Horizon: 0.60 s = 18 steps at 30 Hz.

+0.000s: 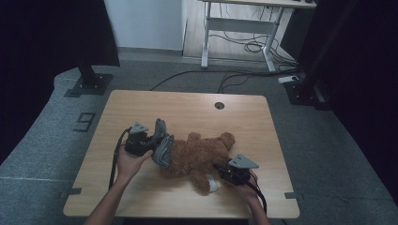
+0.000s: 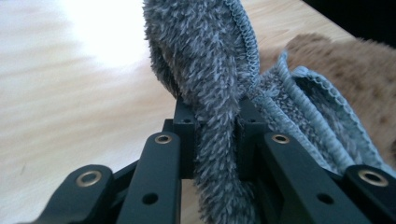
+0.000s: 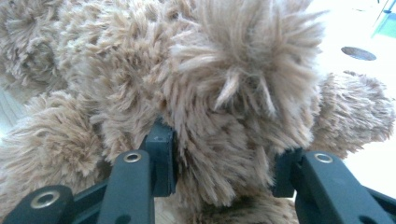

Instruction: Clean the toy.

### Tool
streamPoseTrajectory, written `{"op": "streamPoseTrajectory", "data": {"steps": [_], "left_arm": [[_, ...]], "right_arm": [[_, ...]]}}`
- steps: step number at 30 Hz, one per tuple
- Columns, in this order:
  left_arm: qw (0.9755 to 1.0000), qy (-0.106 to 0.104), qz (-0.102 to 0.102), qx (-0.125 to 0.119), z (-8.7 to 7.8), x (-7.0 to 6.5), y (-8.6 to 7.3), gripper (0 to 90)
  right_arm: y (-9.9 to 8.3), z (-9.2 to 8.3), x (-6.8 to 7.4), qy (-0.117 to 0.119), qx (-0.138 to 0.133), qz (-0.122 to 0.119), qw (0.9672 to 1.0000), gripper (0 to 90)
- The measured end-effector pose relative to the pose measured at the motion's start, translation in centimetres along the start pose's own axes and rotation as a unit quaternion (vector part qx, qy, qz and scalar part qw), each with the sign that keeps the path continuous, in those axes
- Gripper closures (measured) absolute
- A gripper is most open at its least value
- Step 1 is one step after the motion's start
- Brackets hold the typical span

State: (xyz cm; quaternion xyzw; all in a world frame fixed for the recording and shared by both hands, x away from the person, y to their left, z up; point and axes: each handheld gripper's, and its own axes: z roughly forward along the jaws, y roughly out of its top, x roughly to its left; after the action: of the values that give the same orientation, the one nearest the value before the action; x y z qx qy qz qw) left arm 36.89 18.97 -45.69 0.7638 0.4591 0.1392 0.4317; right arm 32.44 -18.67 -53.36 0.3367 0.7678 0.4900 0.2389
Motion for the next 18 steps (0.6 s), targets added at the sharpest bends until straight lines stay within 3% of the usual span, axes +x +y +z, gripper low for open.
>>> {"op": "streamPoseTrajectory", "data": {"steps": [4,9,13,16,18], "left_arm": [[0.9998,0.003,-0.015,0.010,0.0,1.2,-1.9,75.3],[0.9990,0.011,-0.015,0.042,1.0,1.7,-3.7,75.3],[0.9967,0.028,0.016,0.074,2.5,1.1,-4.9,75.3],[0.9981,0.027,0.017,0.054,2.1,0.7,-4.2,75.4],[0.9992,0.021,0.018,0.029,1.0,0.2,-2.6,75.5]], "right_arm": [[0.0,0.0,0.0,0.000,0.000,0.001,1.0000,54.4],[0.0,0.0,0.0,0.000,0.000,0.005,1.0000,54.3],[0.0,0.0,-0.1,0.001,0.000,0.007,1.0000,54.3],[0.0,0.0,-0.1,0.001,0.000,0.007,1.0000,54.3],[0.0,0.0,-0.1,0.001,-0.001,0.008,1.0000,54.2]]}}
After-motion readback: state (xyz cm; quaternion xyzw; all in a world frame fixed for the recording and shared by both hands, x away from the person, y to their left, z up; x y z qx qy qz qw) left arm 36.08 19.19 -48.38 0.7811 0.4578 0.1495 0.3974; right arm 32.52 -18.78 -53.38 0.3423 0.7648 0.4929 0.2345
